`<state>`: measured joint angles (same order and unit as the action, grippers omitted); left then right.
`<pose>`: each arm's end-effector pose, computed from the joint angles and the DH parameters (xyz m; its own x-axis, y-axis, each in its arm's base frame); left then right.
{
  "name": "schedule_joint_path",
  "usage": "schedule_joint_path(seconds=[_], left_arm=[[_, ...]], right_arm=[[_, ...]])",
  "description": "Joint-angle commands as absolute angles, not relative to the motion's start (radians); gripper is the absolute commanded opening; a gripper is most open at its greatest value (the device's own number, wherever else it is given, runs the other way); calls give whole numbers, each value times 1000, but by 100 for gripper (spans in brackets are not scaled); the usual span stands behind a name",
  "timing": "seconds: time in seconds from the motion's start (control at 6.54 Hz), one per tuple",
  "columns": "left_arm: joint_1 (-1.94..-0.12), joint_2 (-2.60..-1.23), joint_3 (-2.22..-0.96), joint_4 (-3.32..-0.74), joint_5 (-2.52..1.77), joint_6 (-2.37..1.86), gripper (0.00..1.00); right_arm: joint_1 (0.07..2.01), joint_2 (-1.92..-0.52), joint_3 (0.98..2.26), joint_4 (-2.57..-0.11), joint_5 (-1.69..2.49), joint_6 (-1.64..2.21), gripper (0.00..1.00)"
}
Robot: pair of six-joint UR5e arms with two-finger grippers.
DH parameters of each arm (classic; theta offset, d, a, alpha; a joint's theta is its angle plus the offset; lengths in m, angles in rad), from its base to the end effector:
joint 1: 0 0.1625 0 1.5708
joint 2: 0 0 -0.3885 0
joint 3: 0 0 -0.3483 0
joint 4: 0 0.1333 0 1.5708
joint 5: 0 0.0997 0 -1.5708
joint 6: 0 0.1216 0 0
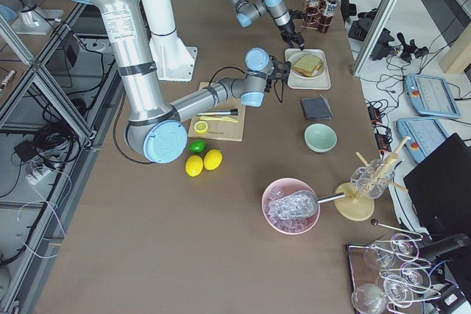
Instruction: Make sandwich and place on tray
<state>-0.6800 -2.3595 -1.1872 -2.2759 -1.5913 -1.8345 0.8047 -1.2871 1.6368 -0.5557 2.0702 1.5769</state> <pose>0.5001 -0.5726 0.2638 0.1735 -0.4755 -0.8625 0.6832 0.6888 -0.2423 -0.3348 -0.4562 0.3404 0.1399 0.1532 0.9782 -0.3085 0.9455 -0.1039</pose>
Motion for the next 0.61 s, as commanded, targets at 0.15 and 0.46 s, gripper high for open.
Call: schedule_joint_path(seconds=[0.15, 0.46], left_arm=[[-776, -2116, -1511, -2178, -1768, -1647, 97], [-840, -1950, -1772, -1992, -1829, -1472, 97]], right_arm=[[895, -1290, 1635, -581, 2185, 1574, 99], [1015, -1324, 1641, -694, 2278, 1443, 99]])
